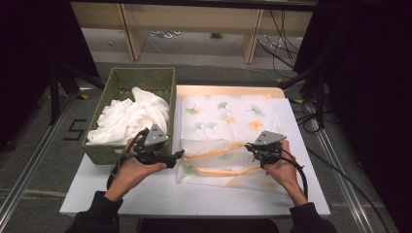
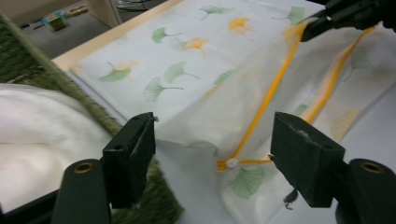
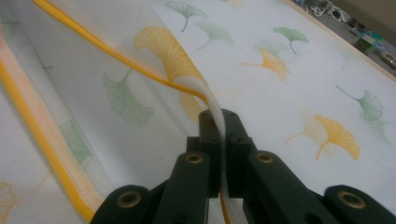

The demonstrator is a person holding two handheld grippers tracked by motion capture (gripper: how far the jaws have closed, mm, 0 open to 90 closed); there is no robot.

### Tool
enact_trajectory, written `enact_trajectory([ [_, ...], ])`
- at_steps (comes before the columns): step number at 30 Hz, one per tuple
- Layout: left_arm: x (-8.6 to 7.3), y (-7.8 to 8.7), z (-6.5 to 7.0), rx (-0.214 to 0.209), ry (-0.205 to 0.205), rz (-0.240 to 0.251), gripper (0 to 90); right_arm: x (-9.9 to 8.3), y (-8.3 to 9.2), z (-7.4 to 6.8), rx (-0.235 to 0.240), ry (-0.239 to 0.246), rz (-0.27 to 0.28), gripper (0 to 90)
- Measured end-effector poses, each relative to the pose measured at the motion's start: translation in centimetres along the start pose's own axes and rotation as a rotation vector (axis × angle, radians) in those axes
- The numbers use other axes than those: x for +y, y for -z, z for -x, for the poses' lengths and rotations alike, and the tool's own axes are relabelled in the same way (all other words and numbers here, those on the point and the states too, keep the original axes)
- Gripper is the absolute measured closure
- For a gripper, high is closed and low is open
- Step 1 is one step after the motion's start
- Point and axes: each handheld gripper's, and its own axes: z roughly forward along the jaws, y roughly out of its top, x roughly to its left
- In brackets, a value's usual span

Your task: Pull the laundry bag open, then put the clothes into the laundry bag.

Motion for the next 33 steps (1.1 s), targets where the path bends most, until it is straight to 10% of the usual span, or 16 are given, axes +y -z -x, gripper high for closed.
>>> enact_trajectory([
  [16,0.3,1.6,-10.3,0.18,0.098,-0.059,17.2,0.1,0.1,0.2,0.013,-0.033,-0.001,89.5],
  [25,-0.3,-0.2,-15.6,0.163,0.108,-0.11,16.9,0.9,0.4,0.3,0.012,0.002,0.004,89.4],
  [33,-1.0,-3.2,-17.1,0.019,0.266,-0.166,16.1,1.0,0.3,0.3,0.017,0.008,-0.005,89.4],
])
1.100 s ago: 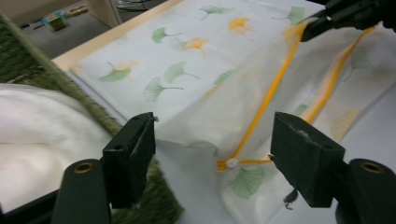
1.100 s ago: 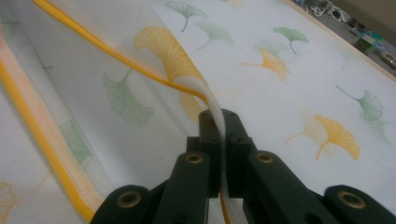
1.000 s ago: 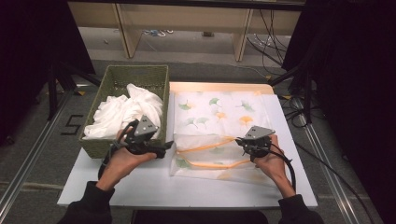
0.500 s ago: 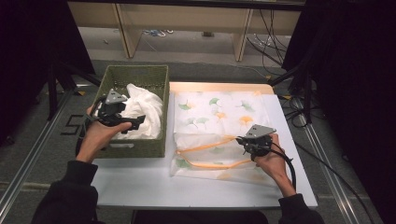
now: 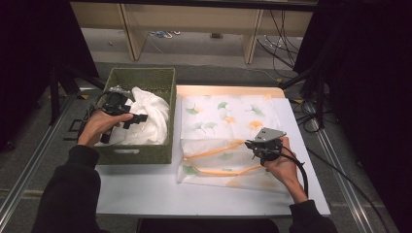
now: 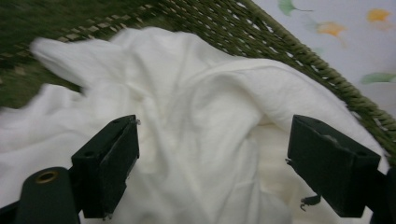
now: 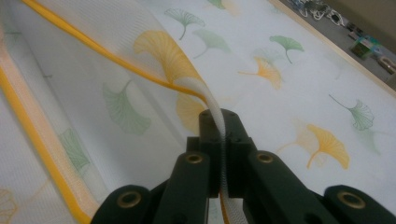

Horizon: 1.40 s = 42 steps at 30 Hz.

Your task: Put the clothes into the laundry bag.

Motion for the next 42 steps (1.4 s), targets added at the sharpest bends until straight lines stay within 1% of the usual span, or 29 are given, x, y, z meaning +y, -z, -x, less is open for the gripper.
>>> enact_trajectory([
  [1,0.0,-0.6,-0.1,-0.025,0.002,-0.006,15.7,0.0,0.0,0.0,-0.003,0.003,-0.004,89.4],
  [3,0.1,-1.6,-0.3,-0.031,-0.023,-0.046,15.7,0.0,0.1,-0.1,-0.005,-0.008,-0.011,89.4],
  [4,0.0,-2.8,-0.2,-0.039,-0.008,-0.088,15.1,0.1,0.0,-0.2,-0.002,-0.002,-0.006,89.4],
  [7,-0.1,-3.9,0.0,-0.029,-0.021,-0.101,11.1,0.1,0.0,-0.3,-0.008,0.003,-0.003,89.4],
  [9,0.0,-4.5,-0.1,-0.036,-0.027,-0.133,5.6,0.2,0.0,-0.3,-0.014,0.022,-0.002,89.4],
  [10,-0.1,-4.9,-0.2,-0.02,-0.033,-0.149,1.7,0.2,-0.1,-0.3,-0.001,0.02,-0.006,89.4],
  [14,-0.6,-6.1,-0.3,0.028,-0.039,-0.183,2.7,0.1,-0.2,-0.3,0.0,0.012,-0.013,89.4],
  [16,-0.6,-6.3,-0.4,0.048,-0.04,-0.16,4.0,0.1,-0.1,-0.4,-0.003,0.005,-0.016,89.4],
  [19,-0.8,-6.7,0.0,0.02,-0.05,-0.187,0.0,0.2,-0.1,-0.4,0.002,0.018,-0.015,89.4],
  [20,-1.0,-6.9,0.2,-0.021,-0.056,-0.219,0.0,0.2,-0.1,-0.5,0.004,0.011,-0.017,89.4],
  [22,-1.2,-7.3,0.3,-0.027,-0.087,-0.263,0.0,0.2,-0.1,-0.5,0.007,0.014,-0.018,89.4],
  [23,-1.4,-7.7,0.4,-0.005,-0.089,-0.256,0.0,0.2,-0.2,-0.5,0.007,0.016,-0.019,89.4],
  [24,-1.4,-8.1,0.5,0.021,-0.102,-0.279,7.9,0.2,-0.2,-0.6,0.003,0.012,-0.019,89.4],
  [25,-1.4,-8.3,0.4,0.054,-0.12,-0.308,7.9,0.2,-0.2,-0.6,0.003,0.012,-0.019,89.4],
  [26,-1.2,-8.6,0.5,0.098,-0.134,-0.318,19.1,0.2,-0.2,-0.6,0.0,0.022,-0.016,89.4],
  [27,-0.8,-8.6,0.5,0.128,-0.129,-0.296,40.0,0.2,-0.1,-0.6,0.001,0.025,-0.014,89.4],
  [28,-0.5,-8.5,0.5,0.152,-0.12,-0.28,44.9,0.3,0.0,-0.6,0.004,0.018,-0.023,89.4],
  [29,-0.5,-8.5,0.5,0.152,-0.12,-0.28,48.1,0.3,0.0,-0.6,0.004,0.018,-0.023,89.4],
  [30,-0.2,-7.8,0.2,0.224,-0.086,-0.244,50.6,0.2,0.0,-0.6,0.002,0.016,-0.016,89.4],
  [31,-0.2,-7.8,0.2,0.224,-0.086,-0.244,51.4,0.2,0.0,-0.6,0.002,0.016,-0.016,89.4],
  [32,0.1,-7.3,0.1,0.297,-0.028,-0.178,51.6,0.2,-0.1,-0.6,0.005,0.007,-0.02,89.4],
  [34,0.1,-7.2,0.0,0.293,-0.018,-0.164,50.6,0.2,-0.1,-0.5,0.003,0.014,-0.017,89.4],
  [35,0.1,-7.3,-0.1,0.271,-0.015,-0.17,46.7,0.2,-0.1,-0.5,0.003,0.016,-0.016,89.4],
  [36,-0.3,-7.7,-0.3,0.197,0.004,-0.209,34.8,0.2,-0.2,-0.4,0.002,0.02,-0.018,89.4],
  [37,-0.3,-7.7,-0.3,0.197,0.004,-0.209,28.9,0.2,-0.2,-0.4,0.002,0.02,-0.018,89.4],
  [38,-0.5,-8.0,-0.3,0.137,0.009,-0.231,28.9,0.2,-0.2,-0.5,0.0,0.011,-0.017,89.4],
  [40,-0.6,-8.3,-0.1,0.065,0.006,-0.252,13.6,0.2,-0.3,-0.5,0.002,0.025,-0.021,89.4],
  [41,-0.6,-8.3,-0.1,0.065,0.006,-0.252,9.0,0.2,-0.3,-0.5,0.002,0.025,-0.021,89.4],
  [42,-0.7,-8.4,0.0,0.027,0.0,-0.267,9.0,0.2,-0.3,-0.5,0.003,0.033,-0.015,89.4],
])
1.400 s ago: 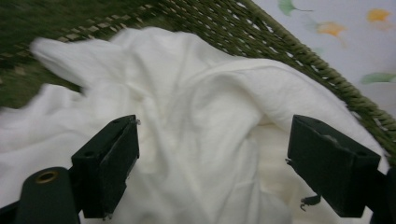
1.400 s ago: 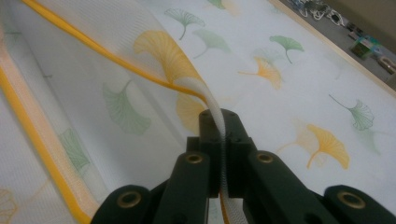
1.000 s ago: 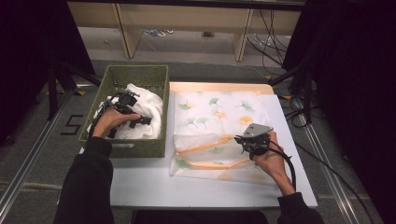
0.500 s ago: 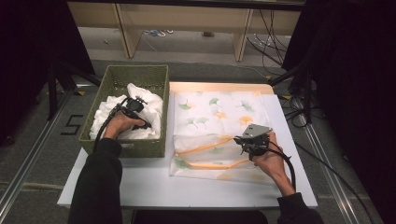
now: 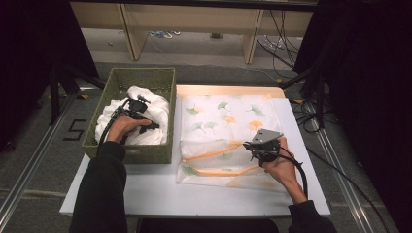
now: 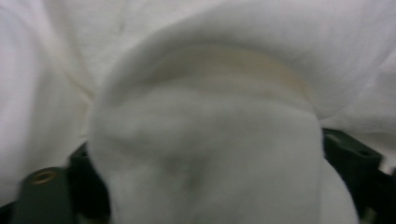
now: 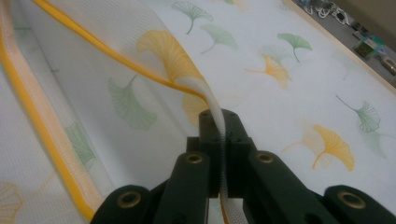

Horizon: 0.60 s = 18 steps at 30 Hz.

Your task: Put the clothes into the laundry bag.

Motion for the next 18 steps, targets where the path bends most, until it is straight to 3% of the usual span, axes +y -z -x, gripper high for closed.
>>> enact_trajectory([
  [2,-0.2,-0.3,0.3,-0.015,-0.021,-0.018,0.0,0.0,0.0,-0.1,0.003,-0.005,-0.009,89.4],
  [4,-0.3,-1.0,0.7,0.025,-0.064,-0.034,0.0,0.0,0.0,0.0,0.008,0.0,-0.007,89.4],
  [5,-0.3,-1.2,0.8,0.037,-0.079,-0.046,0.0,0.0,0.0,0.1,0.005,0.029,0.002,89.4],
  [6,-0.3,-1.5,0.7,0.054,-0.085,-0.057,0.0,0.0,0.0,0.0,0.007,0.016,-0.005,89.4],
  [7,-0.3,-1.9,0.7,0.066,-0.066,-0.053,0.0,0.0,0.0,-0.1,0.009,-0.004,-0.011,89.4],
  [11,0.0,-2.2,0.6,0.095,-0.07,-0.084,1.3,0.0,0.1,-0.2,0.009,0.0,-0.009,89.4],
  [13,0.0,-1.8,0.4,0.085,-0.071,-0.074,23.1,0.0,0.2,-0.2,0.01,-0.002,-0.008,89.4],
  [14,0.0,-1.6,0.3,0.084,-0.065,-0.065,23.1,0.0,0.2,-0.2,0.01,-0.002,-0.008,89.4],
  [15,0.1,-1.3,-0.1,0.097,-0.035,-0.036,30.1,0.0,0.1,-0.2,0.009,-0.001,-0.008,89.4],
  [16,0.1,-1.0,-0.3,0.122,-0.026,-0.02,46.4,0.0,0.2,-0.2,0.01,-0.004,-0.006,89.4],
  [18,0.3,-0.8,-0.3,0.147,-0.027,-0.013,48.7,0.0,0.2,-0.2,0.009,-0.005,-0.006,89.4],
])
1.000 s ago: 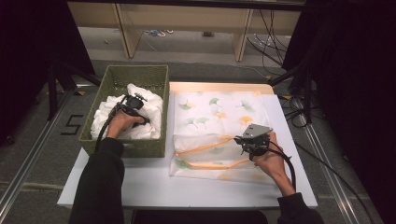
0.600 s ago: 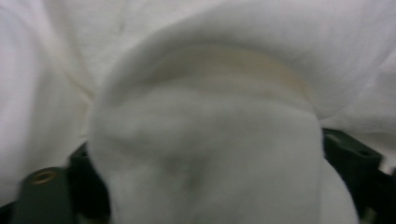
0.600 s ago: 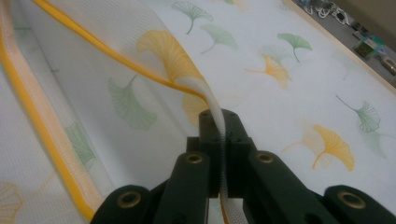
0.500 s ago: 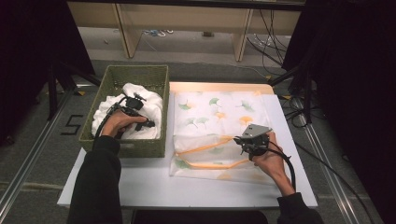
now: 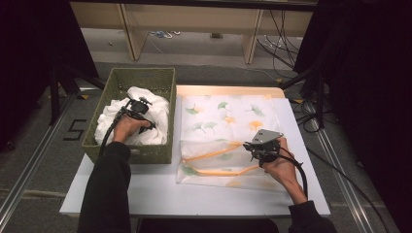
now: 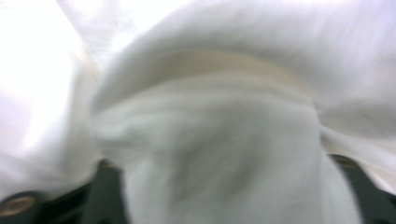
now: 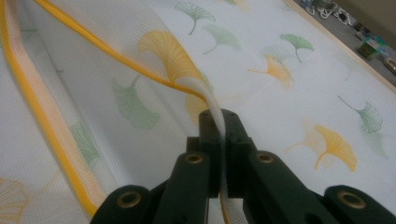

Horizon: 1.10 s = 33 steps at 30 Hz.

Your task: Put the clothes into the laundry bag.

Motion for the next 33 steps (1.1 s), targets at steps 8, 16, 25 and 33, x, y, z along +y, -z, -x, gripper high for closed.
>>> enact_trajectory([
  [8,0.0,-0.7,0.4,-0.015,0.014,-0.012,23.6,0.0,0.1,0.0,-0.002,-0.009,-0.003,89.3],
  [16,0.1,-1.8,0.8,-0.045,0.019,-0.037,6.5,0.0,0.2,0.0,0.003,-0.002,-0.002,89.4],
  [25,0.2,-0.8,-0.5,-0.04,0.134,0.066,58.4,-0.1,0.1,0.1,0.004,-0.001,-0.001,89.4],
  [33,0.4,1.3,-0.7,-0.139,0.265,0.235,67.7,-0.1,0.0,0.2,-0.002,-0.018,0.005,89.4],
])
